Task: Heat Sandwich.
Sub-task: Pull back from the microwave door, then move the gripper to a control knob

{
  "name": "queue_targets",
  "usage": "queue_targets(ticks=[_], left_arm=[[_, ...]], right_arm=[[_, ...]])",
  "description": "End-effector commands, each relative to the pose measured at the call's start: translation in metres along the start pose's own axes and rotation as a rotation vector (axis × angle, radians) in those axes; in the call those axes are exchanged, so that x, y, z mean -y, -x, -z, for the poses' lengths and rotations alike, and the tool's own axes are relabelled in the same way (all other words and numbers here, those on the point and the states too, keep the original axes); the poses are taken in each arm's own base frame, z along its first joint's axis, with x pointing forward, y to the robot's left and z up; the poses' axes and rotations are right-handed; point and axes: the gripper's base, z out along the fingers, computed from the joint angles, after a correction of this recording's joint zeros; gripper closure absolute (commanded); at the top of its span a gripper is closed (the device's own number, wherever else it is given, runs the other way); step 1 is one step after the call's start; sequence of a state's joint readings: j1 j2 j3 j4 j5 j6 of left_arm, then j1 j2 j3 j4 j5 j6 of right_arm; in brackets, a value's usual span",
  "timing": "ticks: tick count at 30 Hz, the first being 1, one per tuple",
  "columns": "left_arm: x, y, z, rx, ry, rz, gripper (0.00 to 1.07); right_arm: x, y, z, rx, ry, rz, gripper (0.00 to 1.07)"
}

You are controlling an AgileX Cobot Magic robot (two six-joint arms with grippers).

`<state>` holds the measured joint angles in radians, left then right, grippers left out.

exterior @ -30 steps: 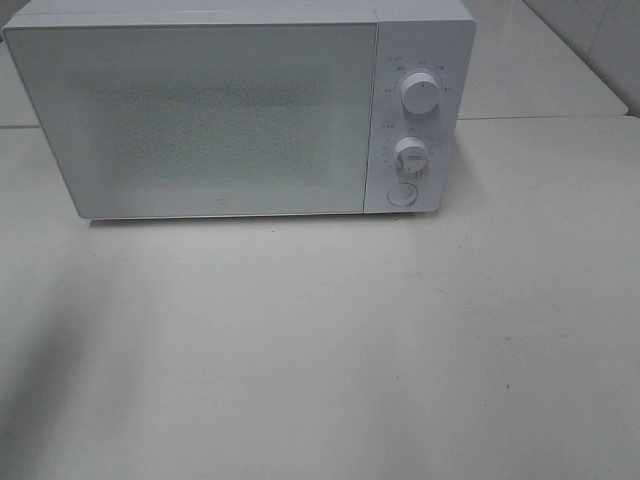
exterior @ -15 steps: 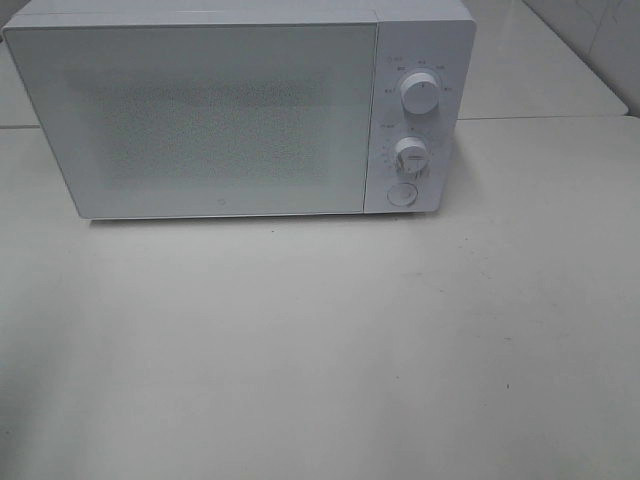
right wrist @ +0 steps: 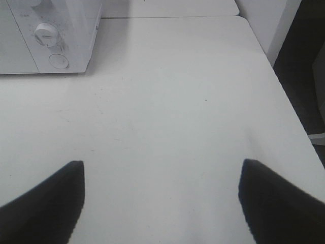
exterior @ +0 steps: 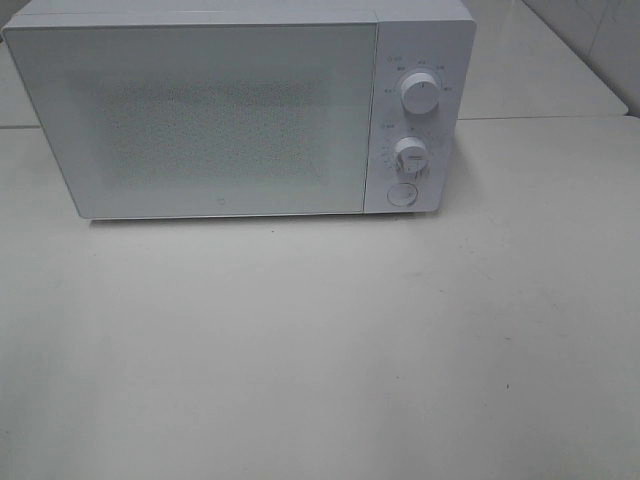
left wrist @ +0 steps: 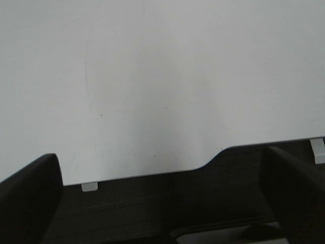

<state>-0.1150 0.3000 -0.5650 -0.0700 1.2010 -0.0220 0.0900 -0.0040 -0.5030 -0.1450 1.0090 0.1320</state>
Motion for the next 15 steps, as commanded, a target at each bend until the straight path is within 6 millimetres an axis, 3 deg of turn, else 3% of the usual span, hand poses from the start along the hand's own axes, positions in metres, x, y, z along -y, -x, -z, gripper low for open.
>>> queue_targets(ticks=[1, 10, 15], left_arm=[[0.001, -0.005, 0.005, 0.063, -0.011, -0.004, 0.09], [0.000, -0.023, 0.018, 0.329, -0.018, -0.015, 0.09], [0.000, -0.029, 0.023, 0.382, -0.021, -0.018, 0.09]], right_arm=[[0.000, -0.001, 0.003, 0.038, -0.003, -0.002, 0.32], [0.000, -0.001, 0.003, 0.038, -0.003, -0.002, 0.32], [0.000, -0.001, 0.003, 0.038, -0.003, -0.002, 0.32]])
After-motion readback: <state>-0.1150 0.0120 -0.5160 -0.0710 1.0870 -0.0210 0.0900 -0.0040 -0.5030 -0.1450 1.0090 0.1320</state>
